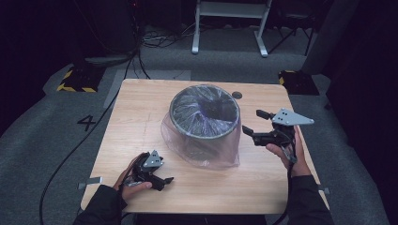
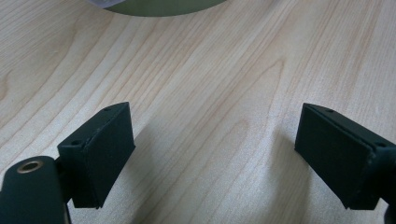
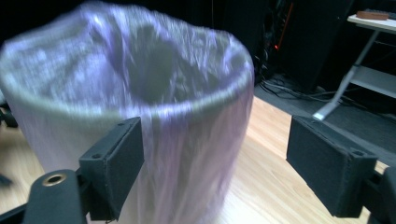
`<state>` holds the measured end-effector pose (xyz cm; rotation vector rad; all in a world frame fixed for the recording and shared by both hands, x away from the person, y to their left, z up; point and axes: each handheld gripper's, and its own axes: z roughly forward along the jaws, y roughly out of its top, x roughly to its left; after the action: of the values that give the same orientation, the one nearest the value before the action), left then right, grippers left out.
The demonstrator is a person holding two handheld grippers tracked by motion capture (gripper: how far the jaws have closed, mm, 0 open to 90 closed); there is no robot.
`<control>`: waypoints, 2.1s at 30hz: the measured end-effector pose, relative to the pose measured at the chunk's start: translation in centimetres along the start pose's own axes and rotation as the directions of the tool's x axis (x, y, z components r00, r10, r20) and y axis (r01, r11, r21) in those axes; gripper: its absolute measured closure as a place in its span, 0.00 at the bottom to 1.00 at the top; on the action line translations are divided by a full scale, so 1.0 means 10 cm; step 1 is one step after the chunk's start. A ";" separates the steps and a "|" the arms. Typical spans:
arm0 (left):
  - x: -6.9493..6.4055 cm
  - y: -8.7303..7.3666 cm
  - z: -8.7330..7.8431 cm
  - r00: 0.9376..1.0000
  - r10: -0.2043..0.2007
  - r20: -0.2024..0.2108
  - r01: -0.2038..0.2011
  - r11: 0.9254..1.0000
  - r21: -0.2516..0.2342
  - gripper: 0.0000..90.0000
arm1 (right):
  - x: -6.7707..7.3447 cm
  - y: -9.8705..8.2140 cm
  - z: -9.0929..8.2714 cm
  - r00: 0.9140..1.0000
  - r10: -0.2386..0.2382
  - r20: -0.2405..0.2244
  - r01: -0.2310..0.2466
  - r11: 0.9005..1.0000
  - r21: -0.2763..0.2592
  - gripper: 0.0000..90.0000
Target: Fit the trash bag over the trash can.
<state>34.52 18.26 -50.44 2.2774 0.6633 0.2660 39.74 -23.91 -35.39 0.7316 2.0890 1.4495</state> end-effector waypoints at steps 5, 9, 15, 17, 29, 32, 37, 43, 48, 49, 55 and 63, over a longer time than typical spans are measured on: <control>0.00 0.00 0.00 1.000 -0.001 0.000 0.001 1.000 0.003 0.12 | 0.01 0.14 0.09 1.000 0.007 -0.016 -0.007 1.000 -0.004 0.19; 0.00 0.01 0.01 1.000 -0.001 0.000 0.001 1.000 0.003 0.11 | 0.03 0.27 0.20 1.000 0.012 -0.018 -0.011 1.000 0.007 0.18; 0.00 0.00 0.01 1.000 -0.001 0.000 0.001 1.000 0.003 0.11 | 0.09 0.40 0.37 0.999 -0.002 -0.047 0.004 0.999 0.033 0.17; 0.00 0.00 0.01 1.000 -0.001 0.000 0.001 1.000 0.003 0.11 | 0.12 0.44 0.42 0.998 -0.004 -0.057 0.006 0.999 0.037 0.17; 0.00 0.00 0.01 1.000 -0.001 0.000 0.001 1.000 0.003 0.11 | 0.27 0.56 0.73 0.997 -0.051 -0.065 0.059 0.989 0.136 0.17; 0.00 0.01 0.01 1.000 0.000 0.000 0.000 1.000 0.003 0.11 | 0.30 0.56 0.79 0.995 -0.062 -0.079 0.073 0.986 0.149 0.17; 0.00 0.01 0.01 1.000 0.000 0.000 0.000 1.000 0.004 0.11 | 0.32 0.57 0.86 0.993 -0.063 -0.103 0.080 0.981 0.176 0.18; 0.00 0.00 0.01 1.000 0.000 0.000 0.000 1.000 0.004 0.11 | 0.31 0.58 0.93 0.991 -0.042 -0.127 0.066 0.978 0.198 0.18; 0.00 0.00 0.01 1.000 -0.001 0.000 0.001 1.000 0.004 0.11 | 0.35 0.61 0.96 0.986 -0.052 -0.159 0.087 0.971 0.222 0.18; 0.00 0.00 0.01 1.000 -0.001 0.000 0.001 1.000 0.003 0.11 | 0.35 0.63 0.97 0.985 -0.048 -0.164 0.087 0.968 0.234 0.18; 0.00 0.00 0.01 1.000 0.000 0.000 0.000 1.000 0.003 0.11 | 0.40 0.70 1.08 0.986 -0.040 -0.161 0.091 0.943 0.321 0.18; 0.00 0.01 0.01 1.000 0.000 0.000 0.000 1.000 0.004 0.11 | 0.41 0.72 1.21 0.988 -0.043 -0.151 0.103 0.903 0.417 0.18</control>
<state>34.59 18.22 -50.45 2.2809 0.6643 0.2646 45.73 -10.82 -32.81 0.7151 2.5517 1.0359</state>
